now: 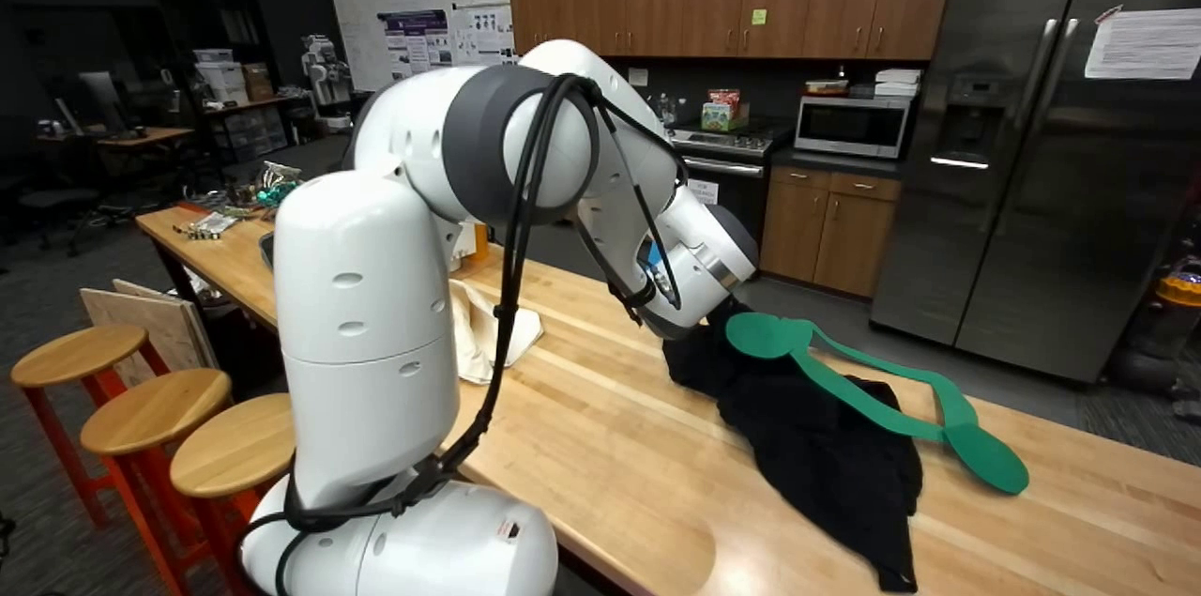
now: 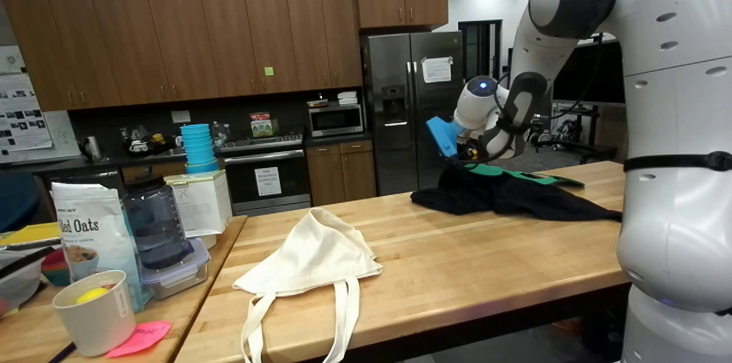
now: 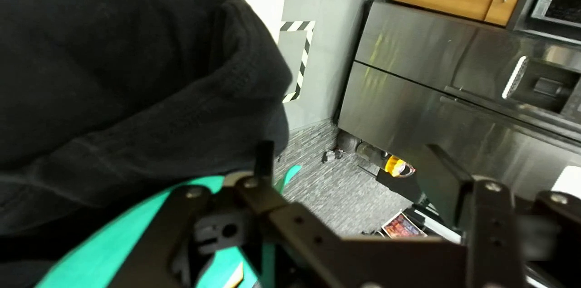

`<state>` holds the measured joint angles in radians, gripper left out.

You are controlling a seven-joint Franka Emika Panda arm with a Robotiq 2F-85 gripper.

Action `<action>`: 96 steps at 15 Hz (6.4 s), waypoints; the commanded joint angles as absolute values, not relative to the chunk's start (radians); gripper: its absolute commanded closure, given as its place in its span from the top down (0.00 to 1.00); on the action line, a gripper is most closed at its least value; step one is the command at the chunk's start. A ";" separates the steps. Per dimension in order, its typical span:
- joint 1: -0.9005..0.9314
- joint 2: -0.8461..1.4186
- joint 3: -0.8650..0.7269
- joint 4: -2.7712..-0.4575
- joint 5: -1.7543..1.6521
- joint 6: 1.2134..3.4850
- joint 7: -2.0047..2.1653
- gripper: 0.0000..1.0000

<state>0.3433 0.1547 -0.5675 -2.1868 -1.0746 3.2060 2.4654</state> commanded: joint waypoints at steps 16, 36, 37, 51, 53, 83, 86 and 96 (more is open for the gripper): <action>0.348 0.151 -0.608 -2.144 -1.095 3.180 2.502 1.00; 0.340 0.162 -0.604 -2.147 -1.102 3.154 2.506 1.00; 0.322 0.157 -0.605 -2.161 -1.094 3.171 2.475 1.00; -0.091 0.116 -0.241 -2.385 -1.290 3.470 2.582 1.00; -0.112 0.121 -0.198 -2.362 -1.381 3.467 2.675 1.00; -0.070 0.147 0.041 -2.072 0.022 2.832 1.547 1.00; -0.082 0.179 0.023 -2.034 0.013 2.782 1.517 1.00; -0.038 0.190 -0.039 -2.062 0.003 2.819 1.484 1.00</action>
